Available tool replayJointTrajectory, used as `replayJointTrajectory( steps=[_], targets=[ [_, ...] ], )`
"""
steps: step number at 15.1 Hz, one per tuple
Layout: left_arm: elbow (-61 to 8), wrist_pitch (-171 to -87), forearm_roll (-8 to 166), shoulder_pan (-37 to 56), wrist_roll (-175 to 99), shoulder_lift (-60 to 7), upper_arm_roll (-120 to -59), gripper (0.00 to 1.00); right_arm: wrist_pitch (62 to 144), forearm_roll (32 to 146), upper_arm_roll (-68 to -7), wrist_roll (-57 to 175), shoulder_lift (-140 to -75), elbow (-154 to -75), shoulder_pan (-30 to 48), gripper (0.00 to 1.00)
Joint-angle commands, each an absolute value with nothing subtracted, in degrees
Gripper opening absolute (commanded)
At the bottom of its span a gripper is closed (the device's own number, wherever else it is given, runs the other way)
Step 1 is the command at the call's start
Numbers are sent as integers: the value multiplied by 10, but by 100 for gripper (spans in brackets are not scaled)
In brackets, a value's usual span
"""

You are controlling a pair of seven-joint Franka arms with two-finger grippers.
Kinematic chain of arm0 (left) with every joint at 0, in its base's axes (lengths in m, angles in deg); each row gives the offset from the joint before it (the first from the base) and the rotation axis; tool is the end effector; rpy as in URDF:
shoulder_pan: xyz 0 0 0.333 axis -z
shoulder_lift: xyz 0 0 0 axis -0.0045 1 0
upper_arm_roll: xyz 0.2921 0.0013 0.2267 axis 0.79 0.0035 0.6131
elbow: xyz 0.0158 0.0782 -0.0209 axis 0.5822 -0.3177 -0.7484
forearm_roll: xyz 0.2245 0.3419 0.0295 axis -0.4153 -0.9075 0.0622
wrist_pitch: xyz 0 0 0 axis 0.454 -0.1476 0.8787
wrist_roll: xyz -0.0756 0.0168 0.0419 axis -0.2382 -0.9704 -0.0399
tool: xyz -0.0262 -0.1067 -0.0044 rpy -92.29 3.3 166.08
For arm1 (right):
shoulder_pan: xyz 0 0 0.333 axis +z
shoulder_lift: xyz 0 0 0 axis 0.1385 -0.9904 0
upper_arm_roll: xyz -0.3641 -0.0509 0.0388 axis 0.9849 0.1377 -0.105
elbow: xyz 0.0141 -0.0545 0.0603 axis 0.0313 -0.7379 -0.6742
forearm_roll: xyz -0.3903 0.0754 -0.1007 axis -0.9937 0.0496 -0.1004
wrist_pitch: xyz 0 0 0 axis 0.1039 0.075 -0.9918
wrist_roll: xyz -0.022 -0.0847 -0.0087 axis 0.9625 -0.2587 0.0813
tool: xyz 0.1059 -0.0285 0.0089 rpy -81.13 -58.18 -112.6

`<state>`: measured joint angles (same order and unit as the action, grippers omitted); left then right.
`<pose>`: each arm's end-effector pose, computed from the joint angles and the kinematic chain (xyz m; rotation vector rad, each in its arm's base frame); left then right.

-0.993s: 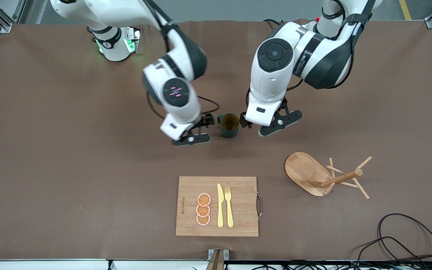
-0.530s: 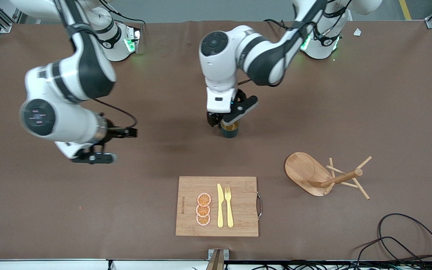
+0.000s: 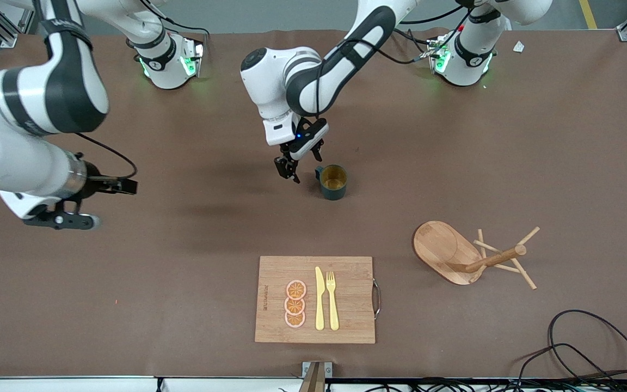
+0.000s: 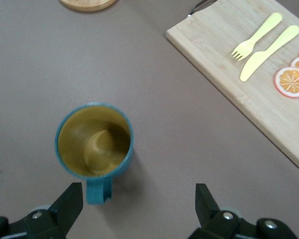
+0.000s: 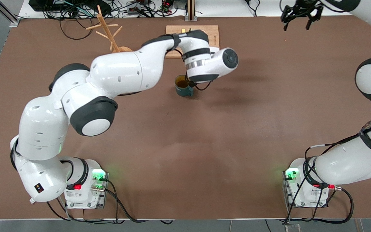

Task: Pass cup and hang on rack
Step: 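Grasp the mug handle with the left gripper while the right gripper withdraws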

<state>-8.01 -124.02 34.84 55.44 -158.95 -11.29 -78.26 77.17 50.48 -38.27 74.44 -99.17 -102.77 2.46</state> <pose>0.4092 -0.6453 0.3031 -2.6544 -1.2501 -0.7097 0.6443 0.0708 0.5393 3.0465 -0.1081 -0.3228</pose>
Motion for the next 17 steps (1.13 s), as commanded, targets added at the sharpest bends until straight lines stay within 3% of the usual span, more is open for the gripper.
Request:
replayJointTrajectory(
  steps=[1,6,12,17],
  targets=[
    [-60,-1225,326,577,-1628,-85,-768,95,783,495,-395,697,-957,-1059,-26,100],
    [-64,-1199,301,590,-1659,-59,-768,79,779,495,-395,634,-936,-1071,-89,100],
    [-70,-1175,298,591,-1659,-48,-768,62,768,494,-395,631,-936,-1062,-95,100],
    [-69,-1175,295,592,-1657,-48,-769,36,664,489,-396,637,-944,-968,-96,100]
  ],
)
